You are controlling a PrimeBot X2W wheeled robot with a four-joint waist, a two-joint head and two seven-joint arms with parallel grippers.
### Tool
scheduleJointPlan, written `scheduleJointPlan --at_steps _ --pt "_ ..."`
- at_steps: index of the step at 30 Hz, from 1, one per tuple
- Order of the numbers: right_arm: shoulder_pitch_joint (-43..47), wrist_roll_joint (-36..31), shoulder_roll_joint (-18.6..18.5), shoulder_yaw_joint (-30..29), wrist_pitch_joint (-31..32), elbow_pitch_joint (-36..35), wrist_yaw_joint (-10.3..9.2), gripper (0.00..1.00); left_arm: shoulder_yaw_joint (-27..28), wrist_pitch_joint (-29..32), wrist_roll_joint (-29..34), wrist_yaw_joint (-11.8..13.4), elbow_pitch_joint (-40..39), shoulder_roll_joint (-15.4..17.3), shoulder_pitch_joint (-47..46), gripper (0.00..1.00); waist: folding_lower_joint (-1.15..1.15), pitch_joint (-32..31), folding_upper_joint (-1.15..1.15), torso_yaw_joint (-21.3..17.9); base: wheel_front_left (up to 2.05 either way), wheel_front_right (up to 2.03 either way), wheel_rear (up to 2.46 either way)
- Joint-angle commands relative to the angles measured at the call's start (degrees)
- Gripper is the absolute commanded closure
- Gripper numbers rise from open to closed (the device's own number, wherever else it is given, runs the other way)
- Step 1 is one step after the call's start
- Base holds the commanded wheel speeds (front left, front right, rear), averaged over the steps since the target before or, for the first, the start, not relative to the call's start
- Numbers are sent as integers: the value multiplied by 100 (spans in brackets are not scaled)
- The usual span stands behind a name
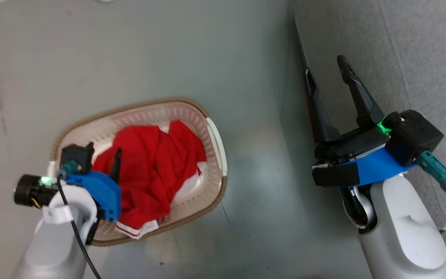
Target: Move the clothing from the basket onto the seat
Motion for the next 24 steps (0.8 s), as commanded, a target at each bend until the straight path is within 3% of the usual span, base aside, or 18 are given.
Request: scheduleJointPlan --at_steps 1,4,15,19,20,21,22,24 --pt "-143 61 -6 24 -41 -15 3 0 -17 27 -1 -29 72 74 -192 0 -2 803 0 -466 0 0 0" --pt "-215 179 -4 103 -63 7 3 0 15 119 -40 -19 382 186 -526 0 -2 1146 0 -594 0 0 0" --pt "-332 601 -4 297 -75 -330 3 0 308 447 -113 678 1246 474 -1219 0 -2 1798 0 -901 0 0 0" --pt "-330 724 -5 355 -75 -378 3 0 348 566 -194 778 1404 414 -1359 0 -2 1877 0 -966 0 0 0" --pt "-332 736 -5 359 -75 -383 3 0 341 590 -216 765 1440 392 -1371 35 -2 1885 0 -976 0 0 0" --pt "-334 756 -5 358 -75 -389 3 0 332 603 -218 769 1467 380 -1377 79 -2 1891 0 -984 0 0 0" --pt "-337 770 -5 357 -75 -391 3 0 321 622 -226 764 1494 369 -1380 100 -2 1893 0 -990 0 0 0" --pt "-339 775 -5 346 -75 -390 3 0 309 631 -262 716 1532 349 -1394 100 -2 1891 0 -1001 0 0 0"
